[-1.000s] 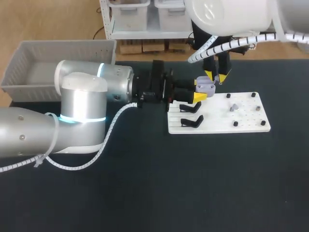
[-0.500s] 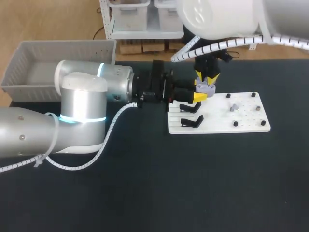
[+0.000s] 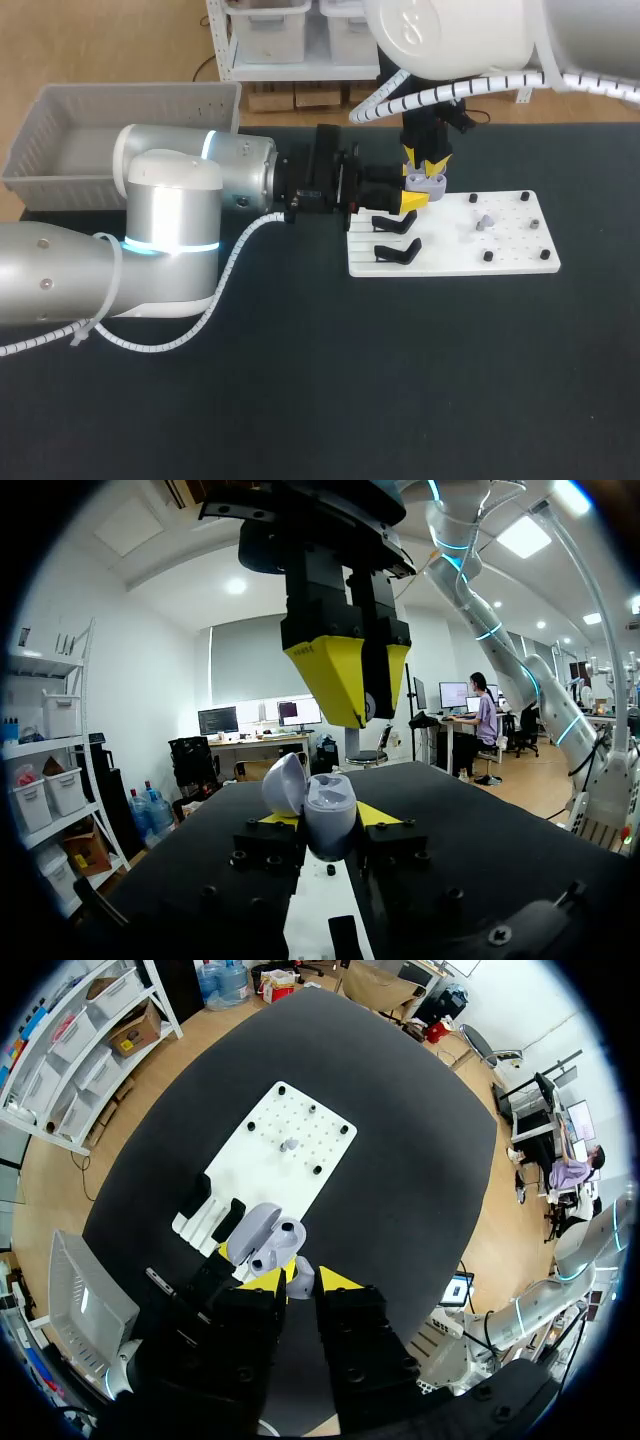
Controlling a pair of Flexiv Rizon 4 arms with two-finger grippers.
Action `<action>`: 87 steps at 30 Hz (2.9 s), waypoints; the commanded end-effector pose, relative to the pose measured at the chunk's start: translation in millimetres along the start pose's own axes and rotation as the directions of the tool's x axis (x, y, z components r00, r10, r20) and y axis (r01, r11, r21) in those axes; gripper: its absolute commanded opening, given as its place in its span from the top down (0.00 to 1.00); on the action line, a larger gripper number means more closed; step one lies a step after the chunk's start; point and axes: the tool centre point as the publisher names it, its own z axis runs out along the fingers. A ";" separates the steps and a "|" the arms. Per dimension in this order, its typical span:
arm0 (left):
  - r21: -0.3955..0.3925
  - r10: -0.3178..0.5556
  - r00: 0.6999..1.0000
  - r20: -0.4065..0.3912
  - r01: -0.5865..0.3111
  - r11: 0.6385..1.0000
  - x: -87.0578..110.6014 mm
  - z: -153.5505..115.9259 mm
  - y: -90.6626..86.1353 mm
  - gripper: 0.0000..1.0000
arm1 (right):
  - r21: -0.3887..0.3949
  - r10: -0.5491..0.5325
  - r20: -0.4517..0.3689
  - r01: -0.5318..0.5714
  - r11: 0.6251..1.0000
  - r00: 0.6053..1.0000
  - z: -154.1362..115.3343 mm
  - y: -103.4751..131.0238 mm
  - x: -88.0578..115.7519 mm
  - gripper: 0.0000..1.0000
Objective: Pick up each earbud case from the left stands, insert the matching earbuds, close the lid, and place the case in the box.
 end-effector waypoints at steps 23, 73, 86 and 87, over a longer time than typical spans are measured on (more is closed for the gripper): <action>-0.006 0.002 1.000 0.001 -0.002 1.000 0.2 0.4 -1.6 1.00 | -0.022 0.035 -0.025 -0.035 0.999 0.999 11.1 5.7 -10.2 1.00; -0.006 0.002 1.000 0.001 -0.002 1.000 0.2 0.4 -1.6 1.00 | -0.304 -0.181 0.056 0.189 0.934 0.982 -7.8 -77.2 -23.3 0.70; -0.006 0.002 1.000 0.001 -0.002 1.000 0.2 0.4 -1.6 1.00 | -0.280 -0.296 0.051 0.298 0.913 0.954 17.1 -92.5 -73.5 0.65; -0.006 0.002 1.000 0.001 -0.002 1.000 0.2 0.4 -1.6 1.00 | -0.272 -0.304 0.056 0.308 0.912 0.951 21.2 -90.7 -77.2 0.68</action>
